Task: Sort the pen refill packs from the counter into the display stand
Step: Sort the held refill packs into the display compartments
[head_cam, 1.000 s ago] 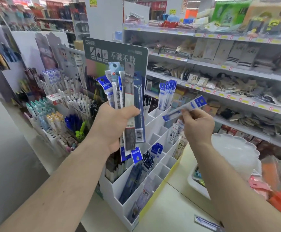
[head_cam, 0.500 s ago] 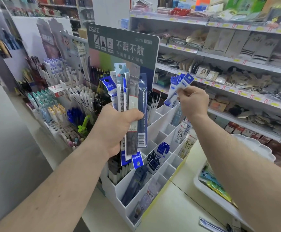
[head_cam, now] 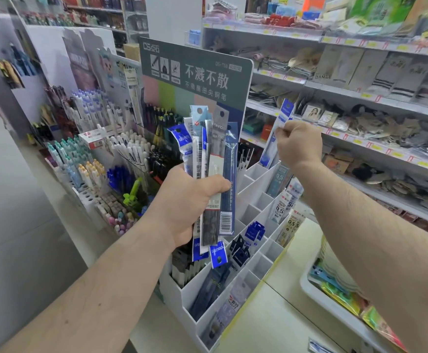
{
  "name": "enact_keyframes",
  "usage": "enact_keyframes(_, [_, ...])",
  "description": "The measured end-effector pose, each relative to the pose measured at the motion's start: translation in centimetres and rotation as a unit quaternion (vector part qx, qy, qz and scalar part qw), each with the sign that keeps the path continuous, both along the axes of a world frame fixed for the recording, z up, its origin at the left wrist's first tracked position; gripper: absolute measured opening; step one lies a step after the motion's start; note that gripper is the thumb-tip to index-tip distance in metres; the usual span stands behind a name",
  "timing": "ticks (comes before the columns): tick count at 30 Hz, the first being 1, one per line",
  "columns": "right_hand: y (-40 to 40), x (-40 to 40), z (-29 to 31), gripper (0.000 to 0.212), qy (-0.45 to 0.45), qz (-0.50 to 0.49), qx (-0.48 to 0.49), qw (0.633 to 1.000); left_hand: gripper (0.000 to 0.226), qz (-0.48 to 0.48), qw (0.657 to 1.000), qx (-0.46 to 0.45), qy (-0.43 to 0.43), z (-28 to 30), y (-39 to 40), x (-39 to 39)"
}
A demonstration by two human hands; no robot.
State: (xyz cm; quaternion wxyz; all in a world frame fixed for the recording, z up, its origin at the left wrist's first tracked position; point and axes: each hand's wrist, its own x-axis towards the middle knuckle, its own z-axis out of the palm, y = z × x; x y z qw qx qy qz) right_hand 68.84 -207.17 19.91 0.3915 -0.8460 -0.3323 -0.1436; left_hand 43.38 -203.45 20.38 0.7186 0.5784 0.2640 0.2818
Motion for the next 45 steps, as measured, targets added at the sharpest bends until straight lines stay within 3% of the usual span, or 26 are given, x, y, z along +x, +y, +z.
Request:
enact_keyframes(9, [0.1, 0.2, -2.4, 0.041, 0.099, 0.01, -0.078, 0.992, 0.014, -0.003, 1.0, 0.001, -0.006, -0.1, -0.3, 0.0])
enact_keyframes(16, [1.0, -0.3, -2.8, 0.028, 0.131, -0.008, -0.122, 0.984, 0.015, -0.022, 1.0, 0.001, -0.015, 0.3, -1.1, -0.1])
enact_keyframes(23, [-2.4, -2.3, -3.4, 0.02, 0.187, -0.018, -0.053, 0.981, 0.016, -0.104, 0.994, -0.016, -0.038, -0.6, -3.3, -0.1])
enact_keyframes(26, [-5.2, -3.9, -3.6, 0.013, 0.209, 0.006, -0.01, 0.978, 0.029, -0.135, 0.989, -0.051, -0.036, -1.6, -4.5, 0.4])
enact_keyframes(28, [-7.1, -5.7, -3.6, 0.012, 0.234, 0.031, 0.035, 0.971, 0.023, -0.158, 0.985, -0.067, -0.031, -2.5, -5.4, 0.7])
enact_keyframes(30, [-9.4, -8.1, -3.3, 0.018, 0.289, 0.05, 0.111, 0.95, 0.018, -0.162, 0.983, -0.082, -0.015, -3.4, -6.1, 0.7])
enact_keyframes(33, [-12.9, -12.4, -3.0, 0.037, 0.423, 0.075, 0.212, 0.878, 0.018, -0.171, 0.98, -0.097, 0.02, -4.7, -7.0, 0.7])
enact_keyframes(35, [-14.7, -14.8, -3.5, 0.036, 0.427, 0.089, 0.175, 0.883, 0.019, -0.188, 0.976, -0.1, 0.037, -5.3, -7.5, 0.6])
enact_keyframes(37, [-15.7, -16.4, -4.4, 0.022, 0.404, 0.098, 0.149, 0.897, 0.019, -0.205, 0.972, -0.1, 0.054, -5.9, -8.0, 0.4])
enact_keyframes(40, [-16.8, -16.6, -5.5, 0.018, 0.415, 0.073, 0.189, 0.887, 0.018, -0.212, 0.971, -0.08, 0.081, -6.9, -8.4, -0.2])
enact_keyframes(42, [-17.6, -16.2, -6.0, 0.02, 0.472, 0.063, 0.245, 0.844, 0.014, -0.198, 0.973, -0.073, 0.092, -7.5, -8.4, -0.5])
enact_keyframes(45, [-18.3, -16.1, -6.7, 0.025, 0.587, 0.061, 0.303, 0.748, 0.011, -0.177, 0.975, -0.086, 0.1, -7.9, -8.6, -1.0])
